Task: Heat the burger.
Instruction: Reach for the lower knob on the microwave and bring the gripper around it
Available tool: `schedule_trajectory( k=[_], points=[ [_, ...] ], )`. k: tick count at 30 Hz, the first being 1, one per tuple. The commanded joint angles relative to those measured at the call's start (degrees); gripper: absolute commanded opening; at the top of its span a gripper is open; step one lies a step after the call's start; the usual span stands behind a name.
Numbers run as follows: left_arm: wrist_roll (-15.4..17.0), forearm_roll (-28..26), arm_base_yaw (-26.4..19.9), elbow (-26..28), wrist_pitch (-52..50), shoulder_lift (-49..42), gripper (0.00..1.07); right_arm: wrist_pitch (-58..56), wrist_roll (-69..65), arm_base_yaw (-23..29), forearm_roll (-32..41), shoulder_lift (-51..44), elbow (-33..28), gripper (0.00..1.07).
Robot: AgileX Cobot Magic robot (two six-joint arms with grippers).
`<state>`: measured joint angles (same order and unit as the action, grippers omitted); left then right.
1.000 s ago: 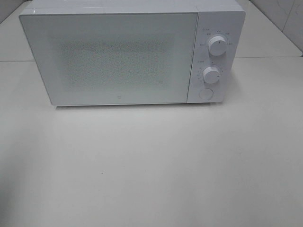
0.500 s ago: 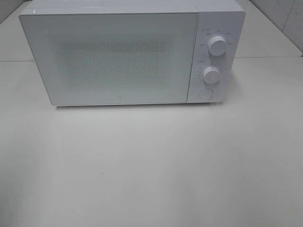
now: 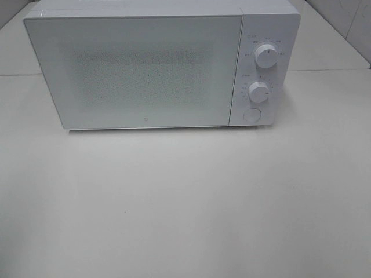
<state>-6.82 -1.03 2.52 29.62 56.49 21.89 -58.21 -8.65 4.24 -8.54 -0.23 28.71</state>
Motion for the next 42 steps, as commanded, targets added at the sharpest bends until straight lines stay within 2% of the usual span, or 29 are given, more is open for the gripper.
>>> schedule_trajectory(
  k=[1,7,13,23,42],
  points=[
    [0.0,1.9,-0.2,-0.7,4.0,-0.7,0.8,0.8,0.3,-0.2,-0.1,-1.7,-0.1,0.76],
    [0.2,2.3,-0.2,-1.0,2.9,-3.4,0.8,0.8,0.3,-0.2,-0.1,-1.7,-0.1,0.76],
    [0.4,1.9,-0.2,-1.0,2.9,-11.2,0.8,0.8,0.3,-0.2,-0.1,-1.7,-0.1,0.76],
    [0.5,1.9,-4.0,-1.1,2.9,-23.9,0.8,0.8,0.3,-0.2,-0.1,-1.7,-0.1,0.76],
    [0.4,1.9,-4.0,-1.1,2.9,-23.4,0.8,0.8,0.3,-0.2,-0.1,-1.6,-0.1,0.76]
  ],
)
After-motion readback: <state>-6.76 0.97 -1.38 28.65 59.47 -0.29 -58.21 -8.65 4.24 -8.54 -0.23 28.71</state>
